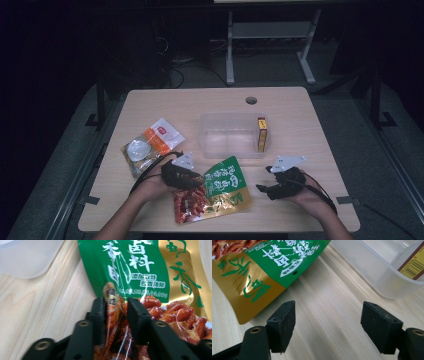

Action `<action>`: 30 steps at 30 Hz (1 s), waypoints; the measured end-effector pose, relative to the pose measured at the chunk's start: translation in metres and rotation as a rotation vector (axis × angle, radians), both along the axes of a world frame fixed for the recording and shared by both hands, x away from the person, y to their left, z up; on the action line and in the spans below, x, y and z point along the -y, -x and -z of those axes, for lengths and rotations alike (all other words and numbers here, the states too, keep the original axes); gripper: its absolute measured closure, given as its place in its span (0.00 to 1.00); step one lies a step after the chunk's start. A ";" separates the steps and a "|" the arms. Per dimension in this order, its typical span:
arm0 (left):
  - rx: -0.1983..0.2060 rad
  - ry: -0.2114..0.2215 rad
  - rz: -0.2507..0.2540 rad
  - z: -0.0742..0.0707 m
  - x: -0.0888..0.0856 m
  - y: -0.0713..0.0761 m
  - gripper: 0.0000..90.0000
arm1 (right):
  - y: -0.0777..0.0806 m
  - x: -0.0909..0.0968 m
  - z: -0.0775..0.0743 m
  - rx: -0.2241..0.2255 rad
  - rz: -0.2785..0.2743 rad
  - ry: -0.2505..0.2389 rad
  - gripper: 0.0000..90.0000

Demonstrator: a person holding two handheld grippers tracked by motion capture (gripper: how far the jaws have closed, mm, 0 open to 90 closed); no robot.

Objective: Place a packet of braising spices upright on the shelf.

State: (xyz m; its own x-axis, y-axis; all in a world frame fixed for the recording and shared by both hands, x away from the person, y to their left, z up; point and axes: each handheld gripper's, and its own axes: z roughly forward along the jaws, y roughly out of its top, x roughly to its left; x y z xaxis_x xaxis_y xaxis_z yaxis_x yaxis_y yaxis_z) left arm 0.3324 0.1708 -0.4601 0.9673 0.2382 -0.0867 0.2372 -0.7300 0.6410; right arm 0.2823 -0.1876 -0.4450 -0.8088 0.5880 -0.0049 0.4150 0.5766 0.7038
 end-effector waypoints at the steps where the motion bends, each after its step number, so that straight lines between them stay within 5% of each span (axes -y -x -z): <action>1: -0.006 -0.004 -0.004 0.000 0.000 0.000 0.82 | 0.000 0.000 0.000 0.000 -0.001 0.001 0.31; 10: -0.050 -0.008 -0.034 -0.002 0.000 -0.002 0.96 | -0.001 0.001 0.001 0.004 -0.008 -0.010 0.30; 21: -0.116 0.041 -0.065 -0.004 -0.009 -0.005 0.99 | -0.002 0.004 0.000 -0.009 0.008 -0.031 0.26; 30: -0.085 0.094 -0.114 -0.016 -0.023 -0.007 1.00 | -0.003 0.003 -0.003 -0.045 -0.006 -0.069 0.25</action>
State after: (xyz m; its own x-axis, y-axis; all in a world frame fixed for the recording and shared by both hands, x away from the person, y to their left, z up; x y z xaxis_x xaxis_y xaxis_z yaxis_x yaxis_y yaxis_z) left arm 0.3390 0.1936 -0.4443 0.9227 0.3332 -0.1937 0.3712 -0.6331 0.6792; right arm 0.2854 -0.1905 -0.4424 -0.8108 0.5808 0.0721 0.4440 0.5302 0.7223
